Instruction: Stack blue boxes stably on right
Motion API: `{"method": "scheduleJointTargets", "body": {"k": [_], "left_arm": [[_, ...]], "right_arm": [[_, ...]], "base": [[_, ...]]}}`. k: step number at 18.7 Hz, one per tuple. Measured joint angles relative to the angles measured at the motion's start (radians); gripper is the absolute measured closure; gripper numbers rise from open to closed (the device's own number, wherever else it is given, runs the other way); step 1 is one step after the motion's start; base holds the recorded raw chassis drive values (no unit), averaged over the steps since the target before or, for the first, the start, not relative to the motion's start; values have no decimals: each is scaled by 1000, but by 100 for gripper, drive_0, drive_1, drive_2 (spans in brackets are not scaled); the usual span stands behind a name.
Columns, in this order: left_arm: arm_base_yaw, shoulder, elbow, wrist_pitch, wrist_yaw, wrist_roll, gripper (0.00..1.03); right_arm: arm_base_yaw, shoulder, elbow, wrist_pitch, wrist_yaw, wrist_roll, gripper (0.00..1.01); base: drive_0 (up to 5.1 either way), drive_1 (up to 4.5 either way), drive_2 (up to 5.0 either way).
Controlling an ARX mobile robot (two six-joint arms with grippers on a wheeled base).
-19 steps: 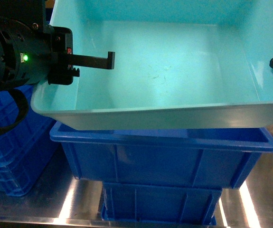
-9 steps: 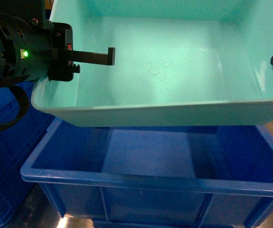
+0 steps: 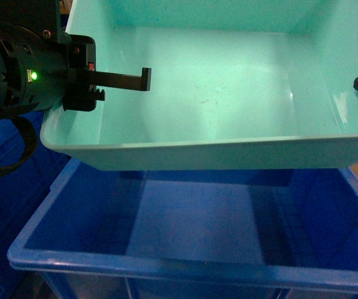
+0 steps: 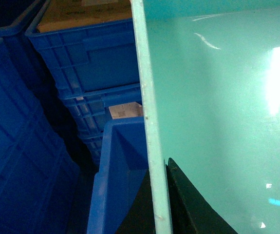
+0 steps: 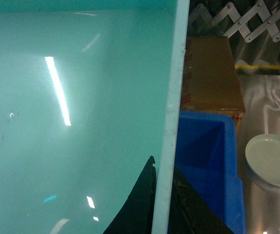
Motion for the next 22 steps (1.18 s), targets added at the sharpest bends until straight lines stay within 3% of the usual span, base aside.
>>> {"method": "scheduleJointTargets", "body": {"k": [9, 13, 18, 22], "left_arm": [[1, 2, 1, -5, 5, 0, 101], [10, 34, 24, -84, 17, -6, 101], [18, 89, 19, -180, 54, -76, 101], [45, 188, -3, -179, 119, -93, 101]], "right_arm": [[0, 1, 0, -9, 0, 0, 95], [-1, 55, 23, -63, -19, 12, 95], [-6, 101, -3, -111, -38, 23, 95], [7, 161, -54, -115, -34, 30, 95]], "base": [[0, 23, -23], [0, 0, 0], [0, 0, 0], [0, 0, 0]]}}
